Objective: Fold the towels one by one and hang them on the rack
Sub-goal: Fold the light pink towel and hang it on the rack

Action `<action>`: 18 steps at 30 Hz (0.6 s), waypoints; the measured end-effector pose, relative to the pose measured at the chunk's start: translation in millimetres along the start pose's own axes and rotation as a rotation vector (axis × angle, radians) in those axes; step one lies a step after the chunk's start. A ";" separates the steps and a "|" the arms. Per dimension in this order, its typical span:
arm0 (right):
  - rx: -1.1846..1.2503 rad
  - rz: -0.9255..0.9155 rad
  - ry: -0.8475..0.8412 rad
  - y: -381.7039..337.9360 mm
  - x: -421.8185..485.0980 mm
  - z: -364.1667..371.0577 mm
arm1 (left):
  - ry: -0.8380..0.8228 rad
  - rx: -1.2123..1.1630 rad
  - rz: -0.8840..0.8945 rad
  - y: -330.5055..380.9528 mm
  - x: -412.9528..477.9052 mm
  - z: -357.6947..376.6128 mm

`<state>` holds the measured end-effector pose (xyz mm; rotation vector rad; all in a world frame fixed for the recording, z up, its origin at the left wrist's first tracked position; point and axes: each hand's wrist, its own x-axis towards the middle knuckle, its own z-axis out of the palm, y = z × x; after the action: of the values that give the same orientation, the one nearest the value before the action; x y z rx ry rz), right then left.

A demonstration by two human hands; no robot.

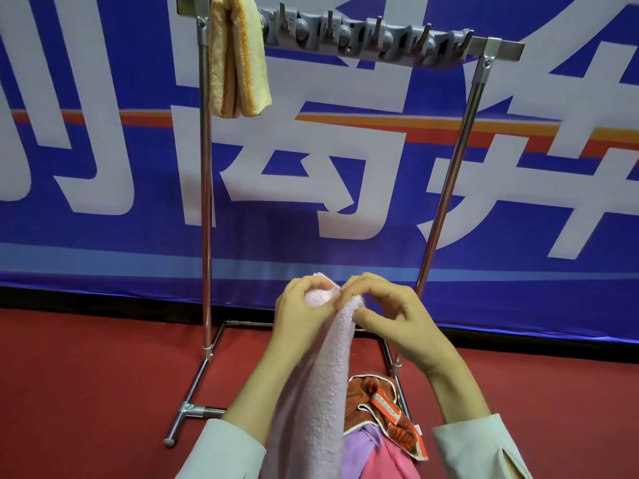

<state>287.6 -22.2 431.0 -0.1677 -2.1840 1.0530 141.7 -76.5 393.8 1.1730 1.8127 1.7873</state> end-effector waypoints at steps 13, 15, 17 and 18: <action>-0.338 0.198 0.063 11.0 -1.2 -4.3 | -0.235 -0.274 -0.026 2.3 -0.1 -2.8; -0.354 0.237 0.106 14.5 -1.5 -3.7 | -0.254 -0.309 -0.049 3.3 -1.0 -0.1; -0.332 0.244 0.173 16.1 -1.6 -4.1 | -0.252 -0.327 -0.064 3.3 -1.6 2.9; -0.321 0.243 0.200 16.1 -1.6 -4.7 | -0.250 -0.338 -0.074 3.7 -2.1 4.2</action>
<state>289.0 -9.1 420.5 -0.6700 -2.1708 0.7649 147.3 -75.8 395.9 1.1196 1.3343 1.7309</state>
